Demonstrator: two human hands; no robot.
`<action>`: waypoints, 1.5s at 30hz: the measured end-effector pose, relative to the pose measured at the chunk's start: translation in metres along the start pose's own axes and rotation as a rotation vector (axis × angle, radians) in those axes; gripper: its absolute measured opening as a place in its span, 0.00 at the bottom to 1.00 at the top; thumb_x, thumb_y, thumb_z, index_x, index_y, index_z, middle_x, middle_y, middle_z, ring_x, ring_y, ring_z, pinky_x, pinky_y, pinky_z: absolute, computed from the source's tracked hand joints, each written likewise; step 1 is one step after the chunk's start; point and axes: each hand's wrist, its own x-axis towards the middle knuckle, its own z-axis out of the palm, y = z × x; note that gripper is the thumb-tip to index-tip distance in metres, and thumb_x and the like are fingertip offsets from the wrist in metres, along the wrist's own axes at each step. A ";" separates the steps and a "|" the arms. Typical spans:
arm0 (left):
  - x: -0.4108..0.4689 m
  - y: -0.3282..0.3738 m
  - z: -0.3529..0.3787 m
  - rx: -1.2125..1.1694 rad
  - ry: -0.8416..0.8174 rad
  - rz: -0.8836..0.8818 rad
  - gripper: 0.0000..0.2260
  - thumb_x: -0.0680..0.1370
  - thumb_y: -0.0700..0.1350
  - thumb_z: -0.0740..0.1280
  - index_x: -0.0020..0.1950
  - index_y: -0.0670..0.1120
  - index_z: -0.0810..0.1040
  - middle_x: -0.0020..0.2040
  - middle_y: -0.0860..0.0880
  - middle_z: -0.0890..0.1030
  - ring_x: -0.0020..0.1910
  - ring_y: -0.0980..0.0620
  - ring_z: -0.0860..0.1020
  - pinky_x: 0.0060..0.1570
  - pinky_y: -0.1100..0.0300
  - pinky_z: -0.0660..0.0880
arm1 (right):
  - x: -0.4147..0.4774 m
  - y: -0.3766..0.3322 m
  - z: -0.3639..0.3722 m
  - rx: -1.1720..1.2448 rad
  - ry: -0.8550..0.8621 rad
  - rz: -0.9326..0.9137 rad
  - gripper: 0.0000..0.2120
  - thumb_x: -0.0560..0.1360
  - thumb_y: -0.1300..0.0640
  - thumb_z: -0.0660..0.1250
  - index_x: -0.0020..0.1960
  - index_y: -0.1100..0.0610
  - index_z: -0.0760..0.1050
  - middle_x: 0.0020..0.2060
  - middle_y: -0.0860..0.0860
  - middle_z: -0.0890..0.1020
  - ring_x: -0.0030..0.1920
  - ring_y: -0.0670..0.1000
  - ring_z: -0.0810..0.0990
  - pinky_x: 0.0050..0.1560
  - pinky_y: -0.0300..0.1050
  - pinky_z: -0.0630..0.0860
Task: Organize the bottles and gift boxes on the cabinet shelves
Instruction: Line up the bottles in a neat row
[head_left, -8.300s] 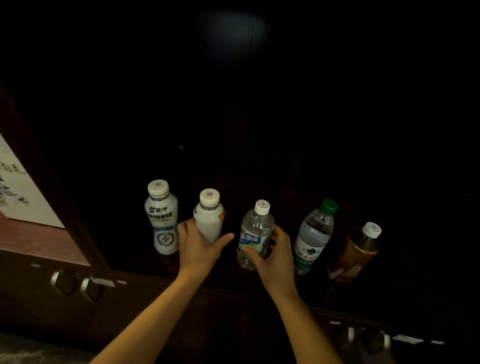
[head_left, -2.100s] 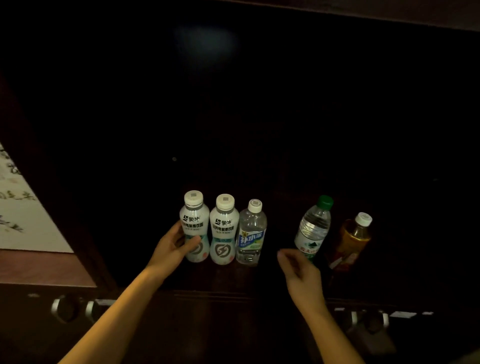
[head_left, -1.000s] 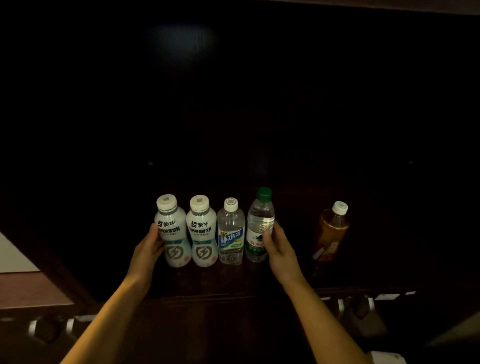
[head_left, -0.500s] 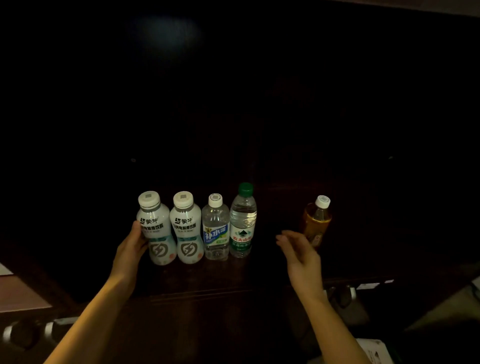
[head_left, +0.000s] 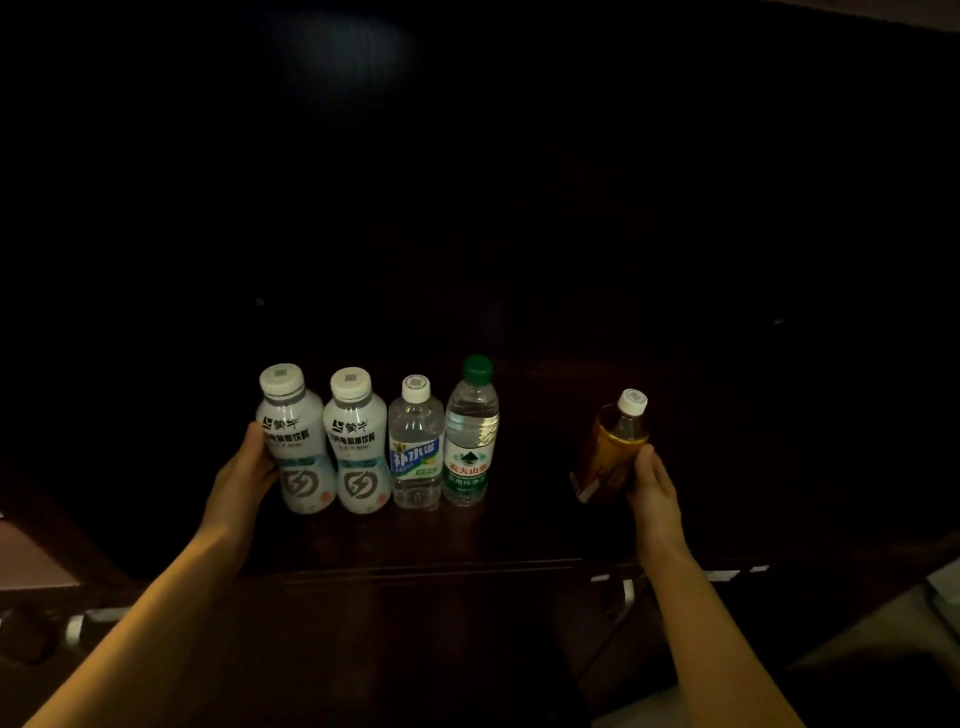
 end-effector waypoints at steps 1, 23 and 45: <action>0.000 0.000 0.000 0.002 0.001 0.000 0.18 0.77 0.67 0.56 0.63 0.64 0.74 0.58 0.62 0.78 0.57 0.65 0.76 0.55 0.62 0.69 | -0.001 0.002 0.002 -0.014 -0.027 0.002 0.27 0.78 0.34 0.56 0.73 0.44 0.69 0.68 0.50 0.76 0.70 0.54 0.71 0.71 0.55 0.64; 0.000 0.000 0.002 0.013 0.031 -0.045 0.16 0.74 0.70 0.57 0.56 0.68 0.76 0.53 0.64 0.81 0.53 0.68 0.78 0.52 0.66 0.69 | -0.036 0.007 0.095 -0.087 -0.179 -0.019 0.31 0.73 0.28 0.56 0.72 0.40 0.70 0.65 0.44 0.78 0.67 0.47 0.73 0.62 0.46 0.66; -0.067 0.039 -0.065 0.654 0.107 0.421 0.18 0.78 0.58 0.62 0.62 0.50 0.78 0.53 0.56 0.80 0.51 0.62 0.78 0.48 0.64 0.73 | -0.139 -0.052 0.092 -0.730 -0.102 -0.709 0.14 0.78 0.50 0.66 0.62 0.51 0.78 0.58 0.42 0.79 0.58 0.39 0.76 0.52 0.30 0.69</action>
